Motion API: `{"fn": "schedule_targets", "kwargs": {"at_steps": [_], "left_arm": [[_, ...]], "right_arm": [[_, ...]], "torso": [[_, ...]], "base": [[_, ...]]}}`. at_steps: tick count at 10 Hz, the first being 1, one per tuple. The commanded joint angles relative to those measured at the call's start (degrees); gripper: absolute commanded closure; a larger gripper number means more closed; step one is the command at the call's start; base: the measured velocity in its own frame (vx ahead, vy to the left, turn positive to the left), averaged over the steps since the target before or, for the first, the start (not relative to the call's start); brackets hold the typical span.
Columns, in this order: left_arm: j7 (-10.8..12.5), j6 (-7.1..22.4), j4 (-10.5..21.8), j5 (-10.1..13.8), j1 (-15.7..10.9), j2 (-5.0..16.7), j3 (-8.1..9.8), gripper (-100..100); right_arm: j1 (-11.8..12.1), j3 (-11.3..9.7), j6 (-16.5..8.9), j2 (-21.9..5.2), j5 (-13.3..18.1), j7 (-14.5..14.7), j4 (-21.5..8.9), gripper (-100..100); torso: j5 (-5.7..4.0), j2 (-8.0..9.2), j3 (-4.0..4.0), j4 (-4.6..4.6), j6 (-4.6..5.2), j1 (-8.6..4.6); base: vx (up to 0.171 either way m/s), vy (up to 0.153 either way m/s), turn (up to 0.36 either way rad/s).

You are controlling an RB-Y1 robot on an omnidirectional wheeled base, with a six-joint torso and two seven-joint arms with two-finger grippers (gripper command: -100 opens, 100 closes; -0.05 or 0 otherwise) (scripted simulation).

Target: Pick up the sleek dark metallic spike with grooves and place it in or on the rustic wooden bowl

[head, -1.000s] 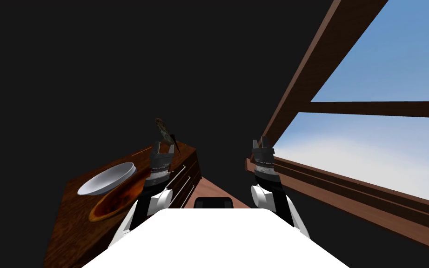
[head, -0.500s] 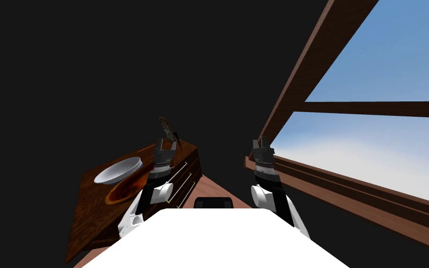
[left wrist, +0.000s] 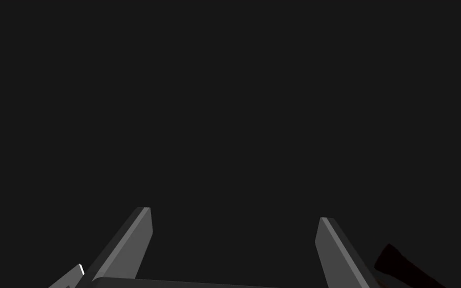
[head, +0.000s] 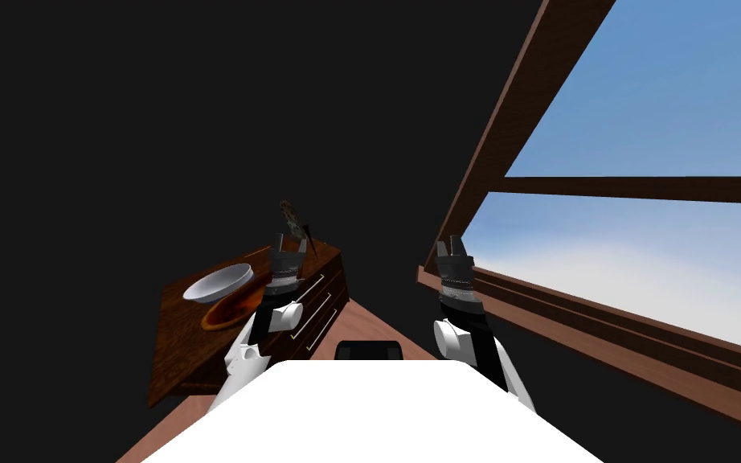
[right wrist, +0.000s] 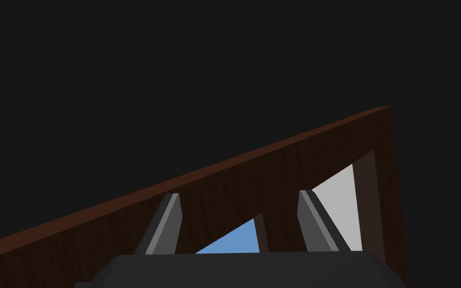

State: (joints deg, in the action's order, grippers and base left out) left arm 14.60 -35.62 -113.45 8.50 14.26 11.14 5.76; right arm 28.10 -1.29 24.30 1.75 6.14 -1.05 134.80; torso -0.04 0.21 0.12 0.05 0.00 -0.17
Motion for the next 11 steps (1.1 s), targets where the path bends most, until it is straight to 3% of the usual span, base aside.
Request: {"fn": "schedule_targets", "kwargs": {"at_steps": [1,5,6,10,11], "left_arm": [[0.4,-0.3,1.3,0.6,-1.8,0.2,0.19,-100],[2.3,-1.4,8.0,4.0,-8.9,1.0,1.87,-100],[2.3,-1.4,8.1,4.0,-9.4,1.0,1.87,-100],[4.2,-2.4,15.2,7.8,-16.8,1.2,4.39,-100],[4.2,-2.4,15.8,7.8,-17.2,1.2,4.39,-100]], "right_arm": [[0.0,0.0,0.0,0.0,0.0,0.0,0.0,0],[0.0,0.0,0.0,0.0,0.0,0.0,0.0,0],[0.0,0.0,0.0,0.0,0.0,0.0,0.0,0],[0.0,0.0,0.0,0.0,0.0,0.0,0.0,0],[0.0,0.0,0.0,0.0,0.0,0.0,0.0,0]], "torso": [[0.00,0.00,0.00,0.00,0.00,0.00],[-0.02,-0.05,-0.02,-0.01,0.00,-0.07],[-0.01,-0.07,-0.03,-0.01,0.00,-0.02],[-0.03,-0.11,-0.06,-0.02,0.00,-0.08],[-0.02,-0.13,-0.07,-0.03,0.00,-0.07]], "base": [[-0.054,-0.047,0.023],[-0.053,-0.055,0.033],[-0.034,-0.034,0.015],[-0.036,-0.059,0.029],[-0.026,-0.038,0.013]]}}
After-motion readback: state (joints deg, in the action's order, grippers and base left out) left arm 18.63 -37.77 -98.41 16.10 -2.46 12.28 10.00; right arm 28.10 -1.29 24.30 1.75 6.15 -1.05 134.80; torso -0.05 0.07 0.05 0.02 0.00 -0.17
